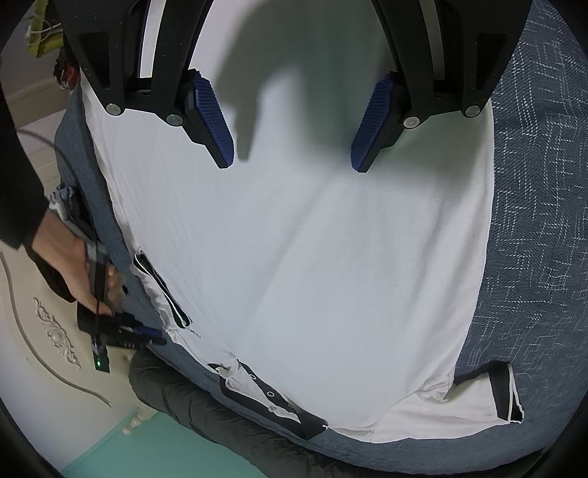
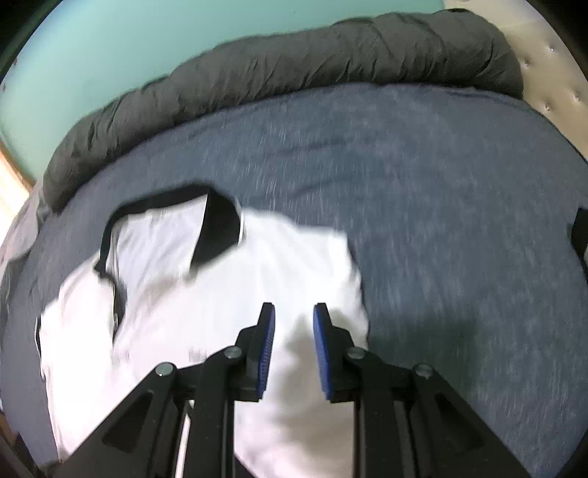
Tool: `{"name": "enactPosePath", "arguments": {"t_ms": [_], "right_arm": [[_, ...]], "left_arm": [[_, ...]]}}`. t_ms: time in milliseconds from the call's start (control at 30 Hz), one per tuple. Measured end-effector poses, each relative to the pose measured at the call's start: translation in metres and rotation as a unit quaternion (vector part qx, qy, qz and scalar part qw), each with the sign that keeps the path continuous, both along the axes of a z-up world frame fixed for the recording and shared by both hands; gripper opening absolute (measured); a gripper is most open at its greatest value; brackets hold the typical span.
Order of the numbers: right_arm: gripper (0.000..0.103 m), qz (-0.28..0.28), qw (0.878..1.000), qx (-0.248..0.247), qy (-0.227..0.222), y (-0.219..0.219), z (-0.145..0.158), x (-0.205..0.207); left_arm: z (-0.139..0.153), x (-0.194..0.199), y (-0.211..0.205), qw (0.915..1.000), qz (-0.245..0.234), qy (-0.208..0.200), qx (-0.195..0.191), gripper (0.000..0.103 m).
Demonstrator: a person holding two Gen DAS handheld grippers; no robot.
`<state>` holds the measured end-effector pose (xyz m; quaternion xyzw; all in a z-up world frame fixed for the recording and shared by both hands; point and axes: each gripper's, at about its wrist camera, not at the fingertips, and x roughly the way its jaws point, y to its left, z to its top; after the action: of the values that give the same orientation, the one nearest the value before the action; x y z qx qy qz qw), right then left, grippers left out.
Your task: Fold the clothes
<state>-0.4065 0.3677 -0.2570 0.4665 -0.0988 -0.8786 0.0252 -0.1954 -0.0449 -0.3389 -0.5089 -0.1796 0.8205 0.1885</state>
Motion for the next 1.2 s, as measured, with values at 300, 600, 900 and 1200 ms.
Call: {"name": "enactPosePath", "arguments": {"t_ms": [300,600,900,1200], "right_arm": [[0.021,-0.065,0.997,-0.05,0.0,0.038,-0.015,0.074],[0.021,-0.133,0.982,-0.129,0.024,0.054,-0.028,0.127],[0.022,-0.127,0.975,-0.179,0.039,0.049,-0.015,0.153],[0.022,-0.126,0.967,-0.219,0.024,0.051,-0.031,0.143]], "left_arm": [[0.001,0.001,0.001,1.0,0.0,0.001,-0.002,0.071],[0.015,-0.001,-0.001,0.9999,0.013,0.004,-0.007,0.071],[0.075,-0.06,0.043,0.9988,-0.031,0.027,-0.025,0.071],[0.095,-0.184,0.156,0.99,-0.135,0.036,-0.018,0.071]]}}
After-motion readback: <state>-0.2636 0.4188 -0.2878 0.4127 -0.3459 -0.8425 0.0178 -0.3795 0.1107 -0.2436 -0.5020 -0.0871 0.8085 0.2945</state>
